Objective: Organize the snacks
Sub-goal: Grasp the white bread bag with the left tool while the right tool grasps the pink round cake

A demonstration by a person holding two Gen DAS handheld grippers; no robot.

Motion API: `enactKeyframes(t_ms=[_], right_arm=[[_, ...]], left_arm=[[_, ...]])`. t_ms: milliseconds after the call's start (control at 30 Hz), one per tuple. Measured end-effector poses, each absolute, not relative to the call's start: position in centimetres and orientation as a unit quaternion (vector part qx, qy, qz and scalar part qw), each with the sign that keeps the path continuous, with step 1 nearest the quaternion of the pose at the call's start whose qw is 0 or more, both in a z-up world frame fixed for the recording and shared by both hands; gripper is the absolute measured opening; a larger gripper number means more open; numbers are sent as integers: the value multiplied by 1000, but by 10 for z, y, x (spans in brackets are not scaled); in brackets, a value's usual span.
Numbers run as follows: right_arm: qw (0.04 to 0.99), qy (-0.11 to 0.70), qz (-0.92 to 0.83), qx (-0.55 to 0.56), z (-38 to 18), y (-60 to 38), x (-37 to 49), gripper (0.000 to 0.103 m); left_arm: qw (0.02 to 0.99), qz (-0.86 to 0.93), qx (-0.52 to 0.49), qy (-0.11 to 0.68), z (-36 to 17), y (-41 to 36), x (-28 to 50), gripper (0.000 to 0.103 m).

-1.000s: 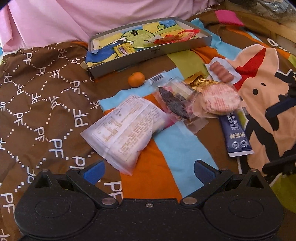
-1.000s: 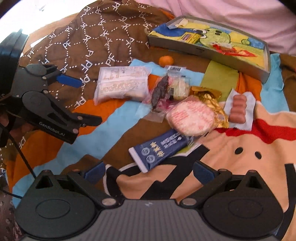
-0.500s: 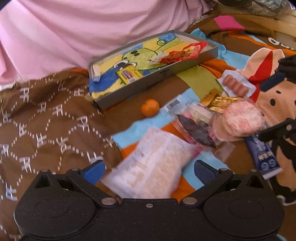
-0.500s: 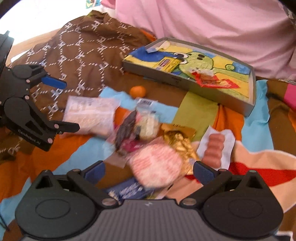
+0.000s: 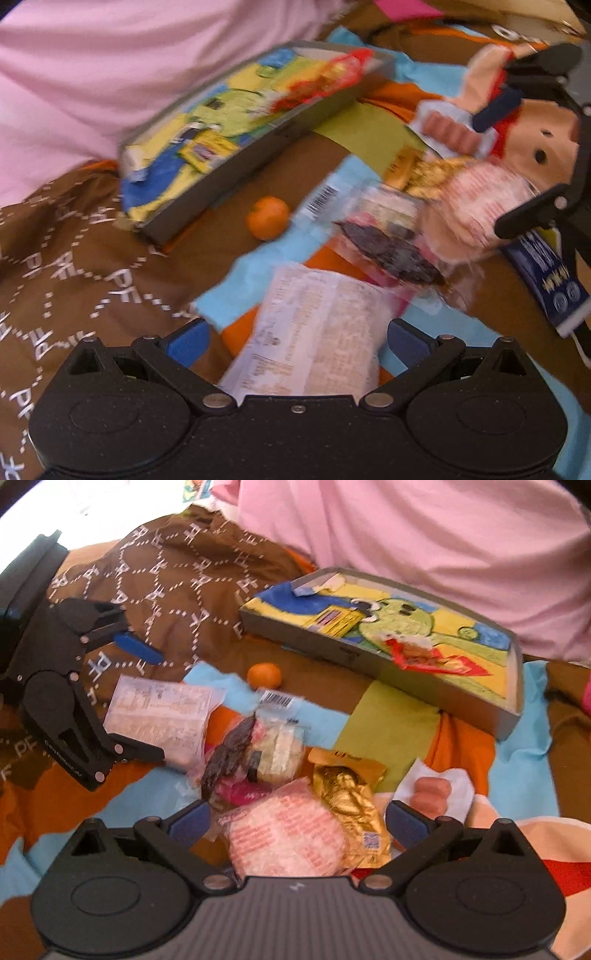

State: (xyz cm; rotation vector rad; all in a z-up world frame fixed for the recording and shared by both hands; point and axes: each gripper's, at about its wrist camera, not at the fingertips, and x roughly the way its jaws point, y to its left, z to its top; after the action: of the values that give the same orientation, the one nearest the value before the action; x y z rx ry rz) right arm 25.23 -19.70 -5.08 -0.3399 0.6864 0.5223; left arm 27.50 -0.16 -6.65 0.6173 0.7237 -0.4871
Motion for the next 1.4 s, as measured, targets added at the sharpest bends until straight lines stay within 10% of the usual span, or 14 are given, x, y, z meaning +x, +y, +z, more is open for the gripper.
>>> enactKeyframes(t_ms=[467, 800, 1400], right_arm=[[870, 350, 281, -203, -74, -189, 255, 100], [867, 347, 282, -222, -76, -189, 252, 87], [864, 352, 289, -215, -70, -188, 237, 78]], left_arm=[[807, -290, 350, 376, -88, -2, 291, 102], [804, -274, 315, 424, -80, 0, 297, 78], [805, -202, 160, 534, -60, 27, 302, 70]])
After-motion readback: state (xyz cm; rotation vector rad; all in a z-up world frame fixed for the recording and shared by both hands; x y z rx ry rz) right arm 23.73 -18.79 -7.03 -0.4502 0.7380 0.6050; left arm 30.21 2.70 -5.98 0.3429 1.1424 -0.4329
